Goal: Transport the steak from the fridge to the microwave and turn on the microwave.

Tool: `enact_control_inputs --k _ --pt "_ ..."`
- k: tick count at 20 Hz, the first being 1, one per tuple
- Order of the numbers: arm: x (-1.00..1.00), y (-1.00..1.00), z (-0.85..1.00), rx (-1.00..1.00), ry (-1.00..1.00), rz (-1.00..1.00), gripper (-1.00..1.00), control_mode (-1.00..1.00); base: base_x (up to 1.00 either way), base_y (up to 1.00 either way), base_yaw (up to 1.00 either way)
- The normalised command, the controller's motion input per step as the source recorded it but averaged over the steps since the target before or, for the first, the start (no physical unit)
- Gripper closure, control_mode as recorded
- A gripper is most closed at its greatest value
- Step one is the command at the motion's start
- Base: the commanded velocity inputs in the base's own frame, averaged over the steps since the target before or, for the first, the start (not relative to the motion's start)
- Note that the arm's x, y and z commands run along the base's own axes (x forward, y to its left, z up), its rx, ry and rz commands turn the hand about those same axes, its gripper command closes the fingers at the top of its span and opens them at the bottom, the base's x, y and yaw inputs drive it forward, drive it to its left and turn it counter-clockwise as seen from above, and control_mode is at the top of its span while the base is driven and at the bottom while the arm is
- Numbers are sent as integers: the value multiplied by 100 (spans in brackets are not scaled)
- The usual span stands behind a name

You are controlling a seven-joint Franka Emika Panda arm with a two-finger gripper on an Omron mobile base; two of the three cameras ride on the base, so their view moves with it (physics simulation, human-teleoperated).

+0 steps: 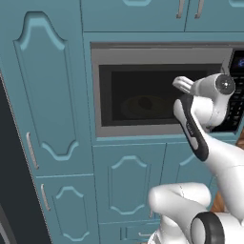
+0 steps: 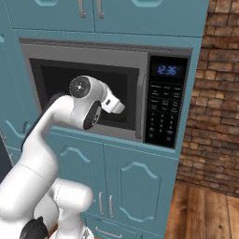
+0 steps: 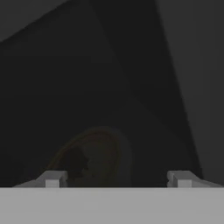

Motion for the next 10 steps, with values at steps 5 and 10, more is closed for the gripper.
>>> enact_control_inputs --k 5,10 --pt "6 -2 -2 11 -3 4 -100 -100 0 0 0" --pt "-13 0 9 4 -11 1 -100 -100 0 0 0"
